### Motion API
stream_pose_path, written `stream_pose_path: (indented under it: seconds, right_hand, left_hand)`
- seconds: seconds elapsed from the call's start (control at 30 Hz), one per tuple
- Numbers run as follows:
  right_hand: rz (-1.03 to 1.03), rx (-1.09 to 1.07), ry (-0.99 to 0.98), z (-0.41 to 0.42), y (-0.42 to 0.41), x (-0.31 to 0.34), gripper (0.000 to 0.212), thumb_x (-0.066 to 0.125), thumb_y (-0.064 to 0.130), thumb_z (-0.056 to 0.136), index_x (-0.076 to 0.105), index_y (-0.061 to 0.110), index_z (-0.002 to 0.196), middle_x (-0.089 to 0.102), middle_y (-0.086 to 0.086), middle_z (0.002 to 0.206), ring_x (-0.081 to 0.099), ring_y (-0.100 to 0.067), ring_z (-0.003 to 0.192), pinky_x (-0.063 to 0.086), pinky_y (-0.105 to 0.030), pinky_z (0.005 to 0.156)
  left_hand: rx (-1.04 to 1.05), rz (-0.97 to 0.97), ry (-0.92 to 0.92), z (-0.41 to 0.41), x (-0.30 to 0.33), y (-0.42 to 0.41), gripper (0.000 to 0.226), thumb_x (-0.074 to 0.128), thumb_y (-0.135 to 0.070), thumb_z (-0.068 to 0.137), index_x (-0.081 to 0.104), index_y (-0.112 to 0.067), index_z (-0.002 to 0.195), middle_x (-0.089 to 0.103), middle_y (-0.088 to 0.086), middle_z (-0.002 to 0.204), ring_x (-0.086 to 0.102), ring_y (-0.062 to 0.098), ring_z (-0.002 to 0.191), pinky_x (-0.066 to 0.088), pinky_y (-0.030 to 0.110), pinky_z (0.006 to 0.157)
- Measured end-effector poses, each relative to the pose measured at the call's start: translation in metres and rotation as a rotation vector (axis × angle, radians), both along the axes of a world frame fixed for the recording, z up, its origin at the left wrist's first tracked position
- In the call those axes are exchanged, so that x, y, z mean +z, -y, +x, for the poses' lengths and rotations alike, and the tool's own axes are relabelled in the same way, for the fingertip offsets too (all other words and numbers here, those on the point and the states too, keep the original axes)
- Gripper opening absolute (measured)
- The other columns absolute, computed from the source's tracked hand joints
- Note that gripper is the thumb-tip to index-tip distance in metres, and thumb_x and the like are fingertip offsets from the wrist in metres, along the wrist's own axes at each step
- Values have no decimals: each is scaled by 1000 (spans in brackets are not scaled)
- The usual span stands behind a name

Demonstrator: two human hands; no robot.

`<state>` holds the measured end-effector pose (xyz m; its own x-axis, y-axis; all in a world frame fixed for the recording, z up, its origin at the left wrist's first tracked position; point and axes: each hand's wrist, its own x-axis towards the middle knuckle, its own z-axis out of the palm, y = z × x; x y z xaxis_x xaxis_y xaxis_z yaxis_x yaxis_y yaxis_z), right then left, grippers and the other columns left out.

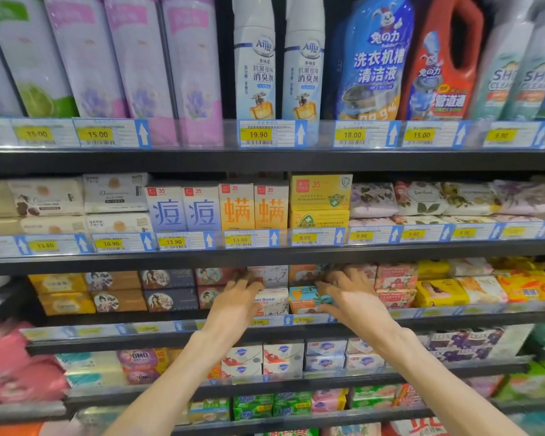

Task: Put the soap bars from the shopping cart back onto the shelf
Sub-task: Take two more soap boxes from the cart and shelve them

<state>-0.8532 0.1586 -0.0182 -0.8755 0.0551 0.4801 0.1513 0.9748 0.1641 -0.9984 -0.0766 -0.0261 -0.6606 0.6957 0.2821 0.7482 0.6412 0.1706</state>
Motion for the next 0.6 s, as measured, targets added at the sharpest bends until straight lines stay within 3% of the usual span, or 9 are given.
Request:
stream_pose_path:
  seconds: [0.6]
  right_hand:
    - [33, -55, 31, -5, 7, -4, 50, 86, 47, 63, 75, 21, 105, 69, 1, 97, 58, -25, 90, 51, -39, 75]
  left_hand:
    - [-4, 7, -62, -1, 0, 5, 41, 59, -33, 96, 51, -30, 135, 59, 1, 126, 59, 23, 108, 54, 36, 84]
